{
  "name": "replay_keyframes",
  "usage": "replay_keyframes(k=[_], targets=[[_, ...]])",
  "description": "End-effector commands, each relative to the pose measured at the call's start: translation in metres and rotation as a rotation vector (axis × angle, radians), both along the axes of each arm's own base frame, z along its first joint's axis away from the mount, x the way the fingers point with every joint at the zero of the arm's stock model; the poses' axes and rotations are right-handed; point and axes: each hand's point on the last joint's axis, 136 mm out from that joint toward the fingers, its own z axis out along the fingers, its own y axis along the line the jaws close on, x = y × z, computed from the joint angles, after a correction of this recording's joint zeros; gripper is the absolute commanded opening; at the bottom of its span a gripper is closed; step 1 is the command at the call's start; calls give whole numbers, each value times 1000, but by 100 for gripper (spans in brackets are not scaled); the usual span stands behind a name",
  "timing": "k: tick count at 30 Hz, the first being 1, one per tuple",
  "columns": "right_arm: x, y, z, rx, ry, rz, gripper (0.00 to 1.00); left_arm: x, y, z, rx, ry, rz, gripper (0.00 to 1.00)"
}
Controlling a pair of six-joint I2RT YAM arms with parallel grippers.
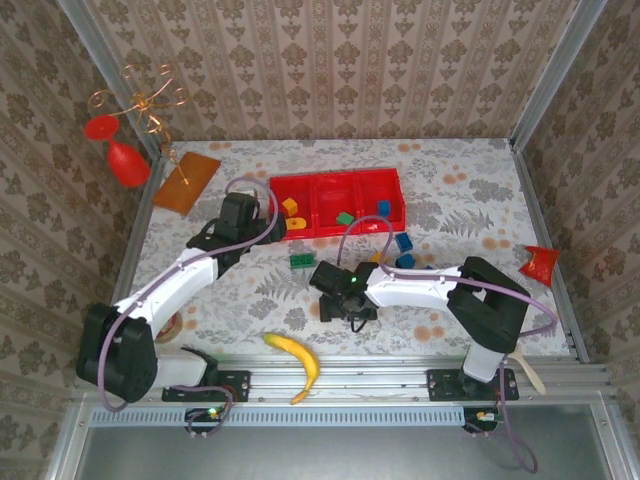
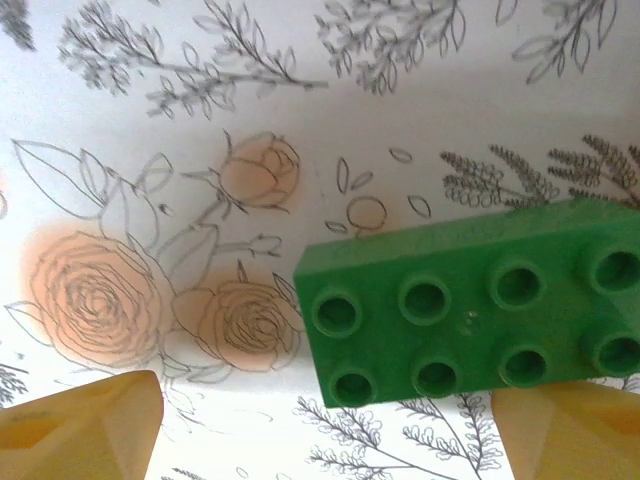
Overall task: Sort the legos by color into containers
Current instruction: Pick up the lego from the bottom-center of the table.
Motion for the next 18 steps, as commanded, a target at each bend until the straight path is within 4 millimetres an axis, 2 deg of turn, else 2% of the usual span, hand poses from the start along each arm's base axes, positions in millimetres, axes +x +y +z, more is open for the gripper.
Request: replay_keyframes(k=[1,7,8,9,18], targets=[[13,-1,1,-50,-43,12,88,-3,7,2,8,-11,24,100],[32,9,1,-68,-81,44,88,-6,8,-4,8,4,27,100],[34,11,0,-68,-82,49,88,-3,17,-4,7,4,54,100],[37,13,1,-67,-85,53,88,-3,18,-5,7,6,55,100],[46,19,-2,-66,-97,66,87,-2,18,-7,6,5,58,100]])
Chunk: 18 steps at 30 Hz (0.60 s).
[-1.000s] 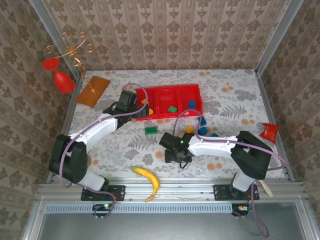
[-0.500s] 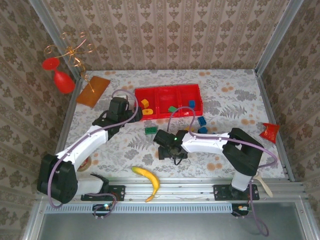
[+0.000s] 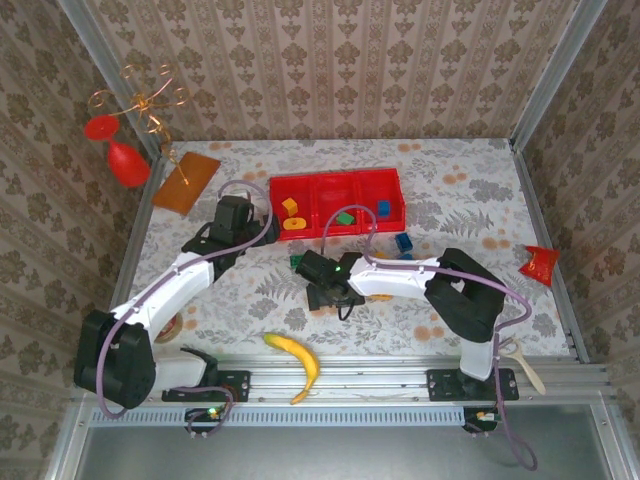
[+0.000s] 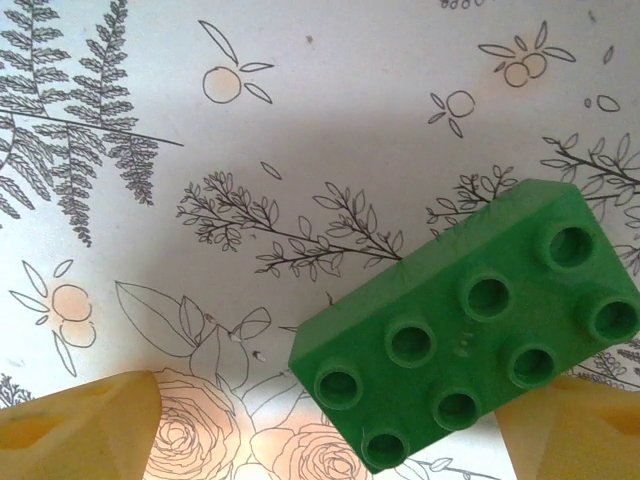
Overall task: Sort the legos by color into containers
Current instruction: Pick up the lego from the bottom-center of the table.
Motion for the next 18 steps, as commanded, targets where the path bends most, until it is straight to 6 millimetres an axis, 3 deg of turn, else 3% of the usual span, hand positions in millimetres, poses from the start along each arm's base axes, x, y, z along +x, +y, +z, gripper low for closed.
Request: replay_keyframes(k=[1,12,18], targets=[[13,-1,0,-23,-35,-3,87,-2,5,-2,-5,-2,24,100],[40,-2,0,-24,-73,-60,81,-3,7,-5,0,3,30,100],[42,-1,-4,-40,-57,-45,72,-4,10,-4,3,-5,45,100]])
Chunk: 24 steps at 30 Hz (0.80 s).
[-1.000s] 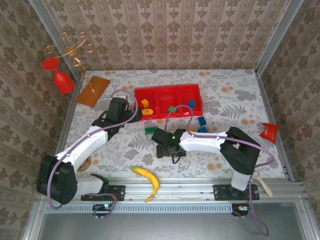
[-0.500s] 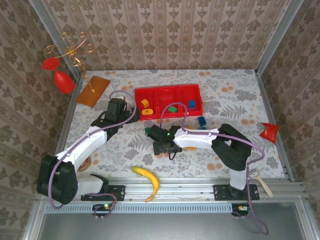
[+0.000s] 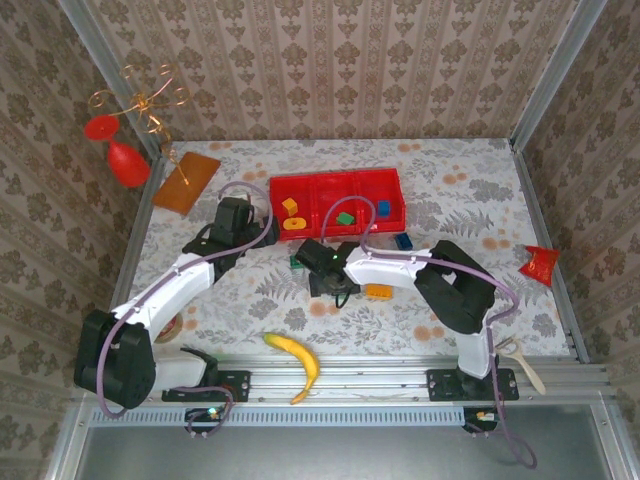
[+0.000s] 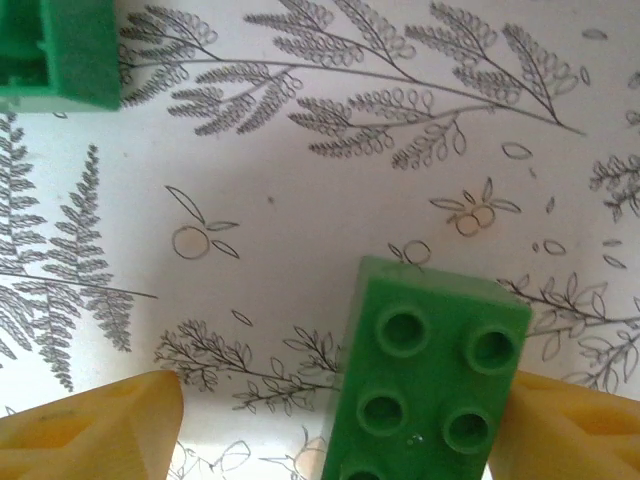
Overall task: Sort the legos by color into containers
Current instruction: Pick up the lego from the bottom-center of the table.
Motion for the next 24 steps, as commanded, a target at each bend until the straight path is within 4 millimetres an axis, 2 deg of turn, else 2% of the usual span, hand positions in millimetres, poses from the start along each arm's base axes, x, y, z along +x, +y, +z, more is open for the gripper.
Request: replay_keyframes(k=[1,8,15,24], targets=[[5,-1,-3,-27,-8,4,70,-2,8,3,-7,-18,37,100],[-4,-5,-11,-39,37,24,58,-2,10,5,-12,-26,48,100],[-8,-9,-18,-73,66,42,42,-3,11,3,-22,-22,53,100],[-8,-9,-17,-84,68,51,29,-4,14,-1,-30,-10,69,100]])
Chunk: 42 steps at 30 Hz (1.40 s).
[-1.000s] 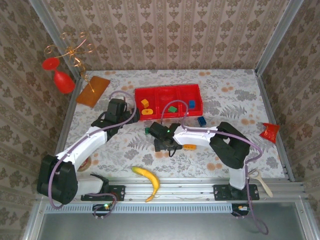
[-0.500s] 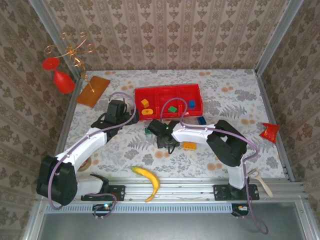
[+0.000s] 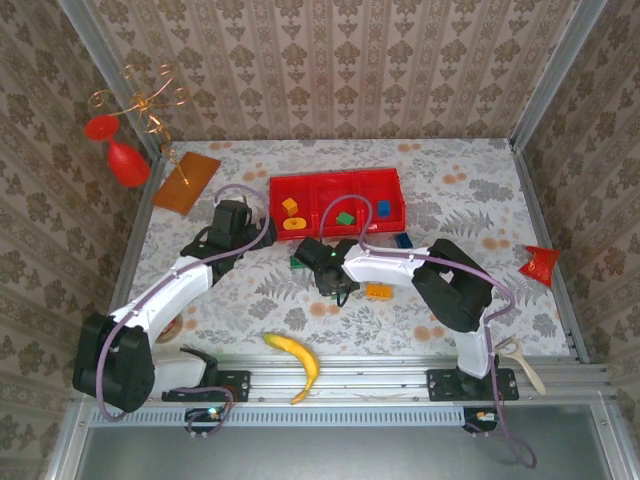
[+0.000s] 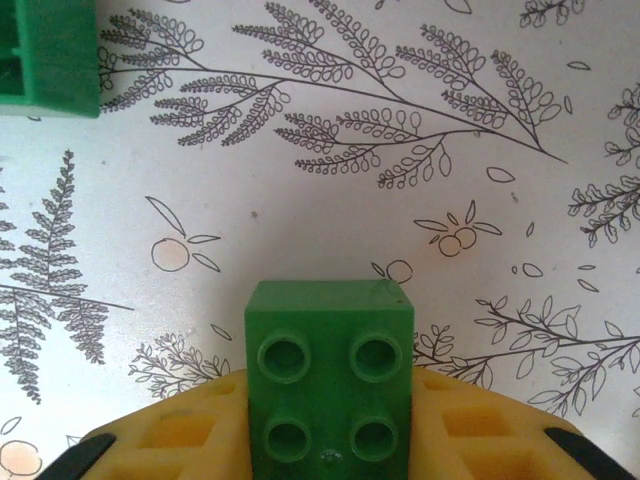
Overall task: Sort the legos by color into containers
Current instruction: Pick up the lego from the bottom-center of the table.
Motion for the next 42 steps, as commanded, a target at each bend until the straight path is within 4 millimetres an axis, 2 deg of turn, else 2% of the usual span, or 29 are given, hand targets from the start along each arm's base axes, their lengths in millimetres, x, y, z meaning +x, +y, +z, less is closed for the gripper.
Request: replay_keyframes(k=[1,7,19,22,30,36,42], targets=[[-8,-2,-14,-33,47,14,28,-1,7,2,-20,-11,37,100],[-3,-2,1,-24,12,18,24,0,9,2,-26,-12,44,100],[22,-11,52,14,-104,16,20,-1,9,3,-40,-11,45,100],[36,-16,68,20,-142,12,20,-1,10,4,-42,-12,45,100],[88,-27,111,46,-253,9,21,-2,11,7,-50,-18,47,100],[129,-32,121,39,-299,1,21,-2,12,7,-55,-17,47,100],[165,-25,126,37,-347,26,21,-3,11,8,-64,-20,46,100]])
